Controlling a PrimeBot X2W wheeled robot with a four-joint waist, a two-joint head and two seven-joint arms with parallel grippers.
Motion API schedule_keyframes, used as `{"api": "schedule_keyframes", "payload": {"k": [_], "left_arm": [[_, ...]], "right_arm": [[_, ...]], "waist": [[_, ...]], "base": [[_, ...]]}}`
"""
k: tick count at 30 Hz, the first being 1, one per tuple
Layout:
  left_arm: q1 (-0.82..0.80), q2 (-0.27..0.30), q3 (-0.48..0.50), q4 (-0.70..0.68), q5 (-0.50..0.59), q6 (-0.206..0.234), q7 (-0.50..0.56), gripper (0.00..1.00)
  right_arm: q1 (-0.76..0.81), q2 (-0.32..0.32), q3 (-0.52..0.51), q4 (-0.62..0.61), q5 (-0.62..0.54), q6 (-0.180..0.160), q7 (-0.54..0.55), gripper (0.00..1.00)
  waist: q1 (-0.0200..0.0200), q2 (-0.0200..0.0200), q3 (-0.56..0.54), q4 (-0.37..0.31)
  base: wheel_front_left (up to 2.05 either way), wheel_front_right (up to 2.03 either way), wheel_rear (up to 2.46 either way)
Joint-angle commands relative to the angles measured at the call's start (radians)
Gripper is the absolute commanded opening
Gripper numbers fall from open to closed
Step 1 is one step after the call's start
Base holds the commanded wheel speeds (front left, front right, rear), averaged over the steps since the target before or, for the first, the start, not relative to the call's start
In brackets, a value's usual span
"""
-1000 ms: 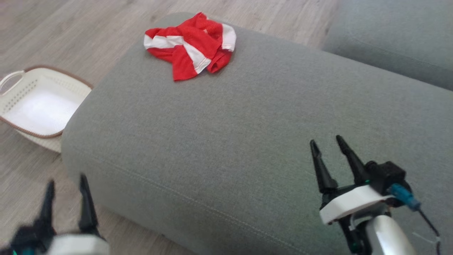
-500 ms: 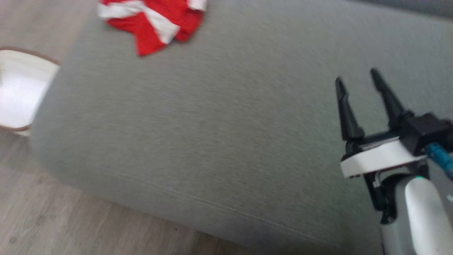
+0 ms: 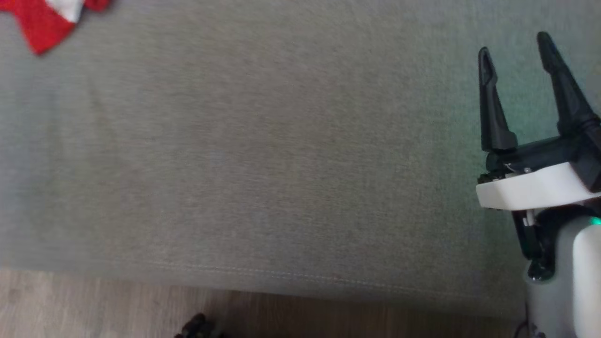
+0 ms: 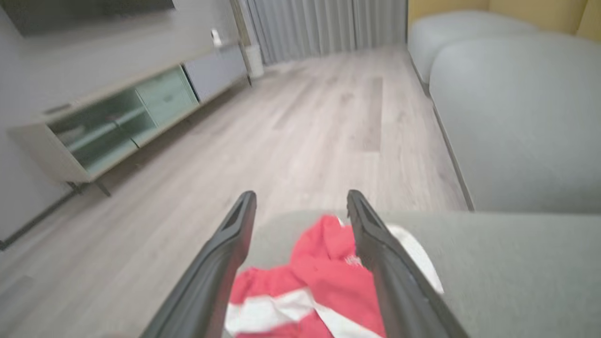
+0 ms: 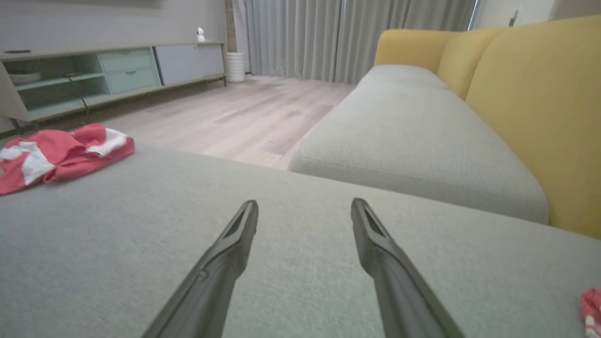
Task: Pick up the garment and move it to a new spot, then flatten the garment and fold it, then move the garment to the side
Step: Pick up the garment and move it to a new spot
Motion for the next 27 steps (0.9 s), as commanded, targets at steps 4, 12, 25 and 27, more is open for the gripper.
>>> {"api": "schedule_keyframes", "payload": {"k": [4,12,25,27], "left_arm": [[-0.032,-0.001,-0.006,0.101,-0.016,-0.033,0.015,1.0],[-0.025,-0.049,-0.024,0.286,-0.04,-0.048,0.033,1.0],[-0.072,-0.038,-0.041,0.371,-0.02,-0.073,-0.068,0.0],[-0.082,-0.032,-0.053,0.366,-0.009,-0.083,-0.08,0.0]], "right_arm": [[-0.002,0.0,0.006,-0.074,-0.021,0.007,0.02,1.0],[0.001,0.0,-0.016,-0.116,-0.037,0.007,0.031,1.0],[-0.003,0.0,-0.022,-0.053,0.011,0.007,-0.019,1.0],[-0.001,0.0,-0.027,-0.029,0.024,0.007,-0.032,1.0]], "waist": [[-0.0003,0.0,0.109,-0.072],[-0.0003,0.0,0.149,-0.085],[-0.0003,0.0,0.06,-0.085],[-0.0003,0.0,0.023,-0.089]], "base": [[0.0,0.0,0.0],[0.0,0.0,0.0],[0.0,0.0,0.0],[0.0,0.0,0.0]]}}
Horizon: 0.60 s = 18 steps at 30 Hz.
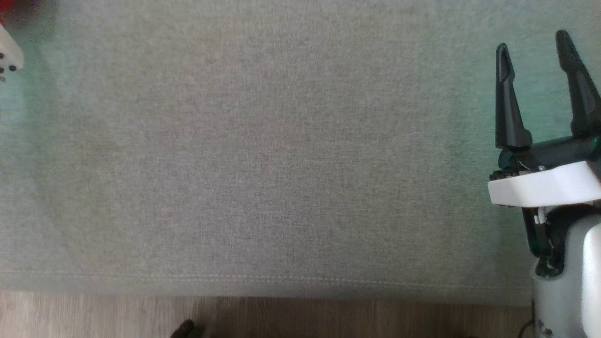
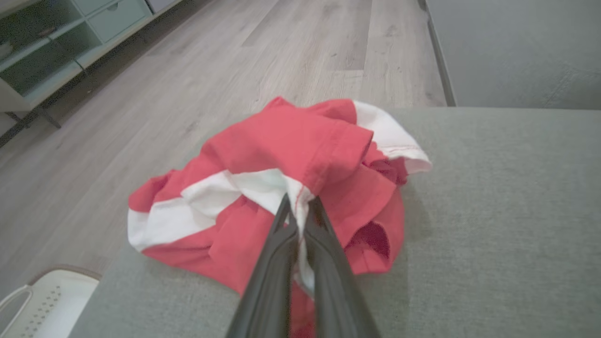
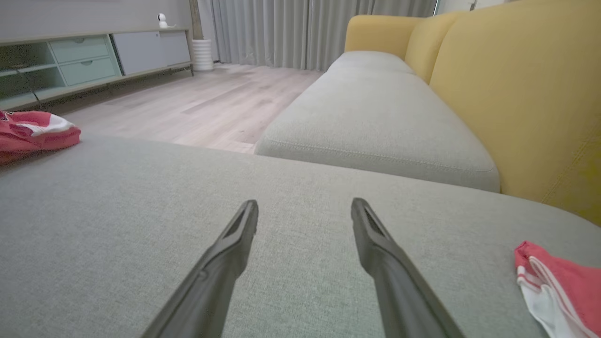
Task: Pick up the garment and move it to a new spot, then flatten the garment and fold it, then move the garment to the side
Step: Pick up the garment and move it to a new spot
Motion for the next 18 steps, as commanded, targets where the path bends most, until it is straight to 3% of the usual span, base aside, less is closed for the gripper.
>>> {"api": "schedule_keyframes", "payload": {"k": [1,6,11,18], "left_arm": [[-0.048,0.078,0.011,-0.025,0.017,-0.007,-0.015,0.0],[-0.076,0.09,-0.039,-0.058,0.059,-0.033,-0.007,0.0],[-0.069,0.062,-0.103,-0.117,0.087,-0.061,0.044,0.0],[0.041,-0.055,-0.2,-0.202,0.072,-0.088,0.128,0.0]], "right_arm": [[0.001,0.0,0.015,-0.019,0.014,0.007,-0.015,1.0],[0.023,0.0,-0.002,0.058,0.055,0.007,-0.053,1.0],[0.063,0.0,-0.007,0.146,0.096,0.007,-0.092,1.0],[0.134,0.0,-0.004,0.24,0.147,0.007,-0.133,1.0]], "waist": [[0.0,0.0,-0.058,-0.007],[0.0,0.0,-0.181,-0.024],[0.0,0.0,-0.317,-0.05],[0.0,0.0,-0.477,-0.103]], "base": [[0.0,0.0,0.0],[0.0,0.0,0.0],[0.0,0.0,0.0],[0.0,0.0,0.0]]}}
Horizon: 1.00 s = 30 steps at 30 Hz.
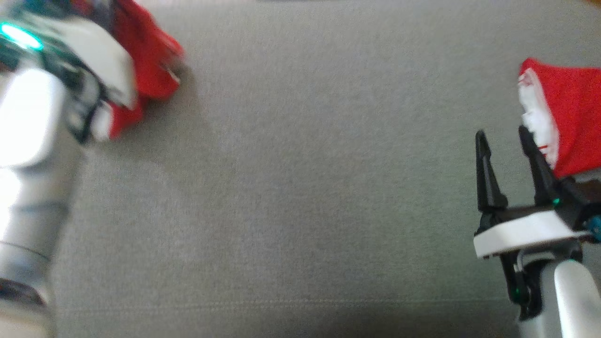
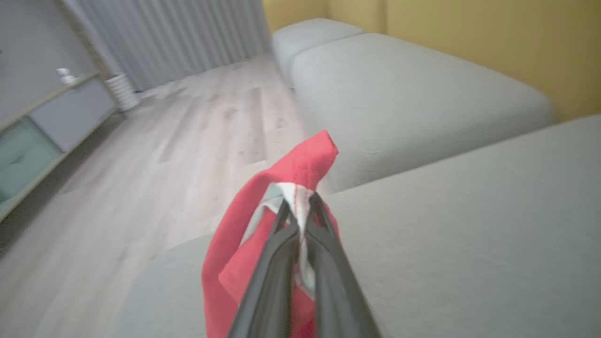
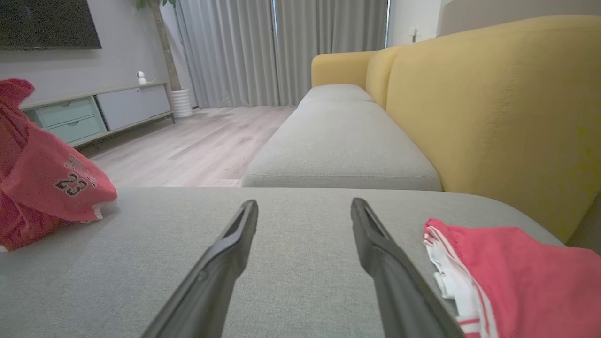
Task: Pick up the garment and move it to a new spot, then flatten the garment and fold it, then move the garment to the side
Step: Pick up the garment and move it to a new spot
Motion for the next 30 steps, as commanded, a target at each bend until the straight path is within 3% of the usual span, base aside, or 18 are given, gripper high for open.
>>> {"api": "schedule_keyframes", "payload": {"k": [1,9,16,23,30], "left_arm": [[0.01,0.01,0.005,-0.045,-0.013,-0.005,0.013,0.0],[0.198,-0.173,-0.106,-0.139,-0.064,-0.017,0.024,0.0],[0.259,-0.307,-0.15,-0.09,-0.086,0.005,-0.043,0.0],[0.268,-0.337,-0.206,-0.013,-0.114,0.034,-0.139,0.0],[0.248,-0.338,-0.288,-0.035,-0.187,0.067,-0.195,0.0]], "right_arm": [[0.0,-0.002,0.023,-0.023,0.012,0.007,-0.014,1.0],[0.066,-0.002,0.013,-0.002,0.032,0.007,-0.024,1.0],[0.052,-0.002,0.036,-0.006,0.045,0.007,-0.033,1.0],[0.023,-0.002,0.068,0.018,0.063,0.007,-0.054,1.0],[0.019,-0.002,0.082,0.05,0.064,0.007,-0.066,1.0]], "waist": [[0.0003,-0.0001,-0.101,-0.057],[0.0003,-0.0001,-0.125,-0.141],[0.0003,-0.0001,-0.048,-0.223],[0.0003,-0.0001,0.006,-0.288],[0.0003,-0.0001,0.01,-0.304]], "base": [[0.0,0.0,0.0],[0.0,0.0,0.0],[0.0,0.0,0.0],[0.0,0.0,0.0],[0.0,0.0,0.0]]}}
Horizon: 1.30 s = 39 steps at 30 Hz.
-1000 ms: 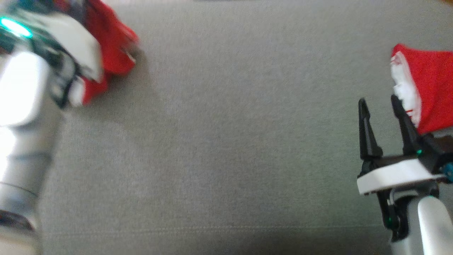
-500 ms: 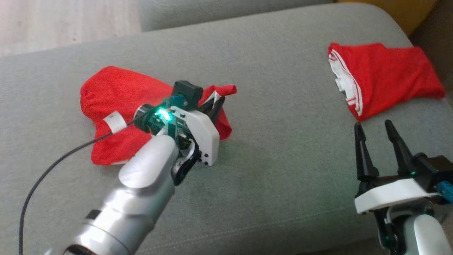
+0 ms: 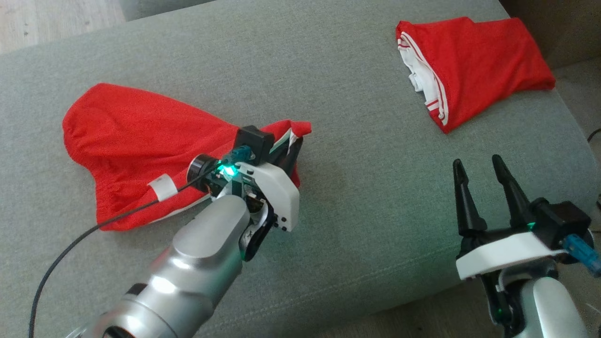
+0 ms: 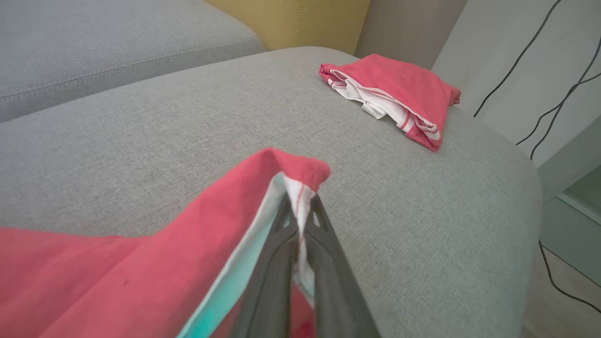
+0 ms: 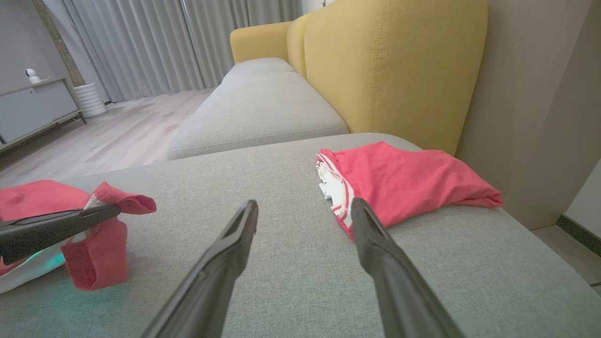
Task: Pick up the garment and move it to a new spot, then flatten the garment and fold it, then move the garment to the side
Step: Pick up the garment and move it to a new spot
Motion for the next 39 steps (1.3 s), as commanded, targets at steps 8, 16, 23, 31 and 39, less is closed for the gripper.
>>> {"api": "schedule_keyframes", "payload": {"k": [8,16,23,31,39], "left_arm": [[-0.066,0.005,-0.075,-0.023,-0.061,0.045,-0.075,1.0],[-0.067,0.005,-0.155,-0.056,-0.121,0.06,-0.145,1.0],[-0.041,0.005,-0.167,-0.051,-0.16,0.083,-0.225,1.0],[0.084,0.085,-0.081,-0.102,-0.16,0.146,-0.282,1.0],[0.322,0.211,0.103,-0.34,-0.116,0.242,-0.285,1.0]], "right_arm": [[-0.041,-0.004,0.023,-0.015,0.015,0.007,-0.025,1.0],[-0.036,-0.004,0.023,0.013,0.008,0.007,-0.028,1.0],[-0.027,-0.004,0.021,0.021,-0.004,0.007,-0.03,1.0],[0.011,-0.004,0.005,0.029,-0.016,0.007,-0.029,1.0],[0.056,-0.004,0.012,0.05,-0.02,0.007,-0.037,1.0]], "waist": [[-0.0002,0.0,-0.011,0.029],[-0.0002,0.0,-0.072,0.1],[-0.0002,0.0,-0.161,0.17],[-0.0002,0.0,-0.224,0.247],[-0.0002,0.0,-0.253,0.29]], "base": [[0.0,0.0,0.0],[0.0,0.0,0.0],[0.0,0.0,0.0],[0.0,0.0,0.0],[0.0,0.0,0.0]]}}
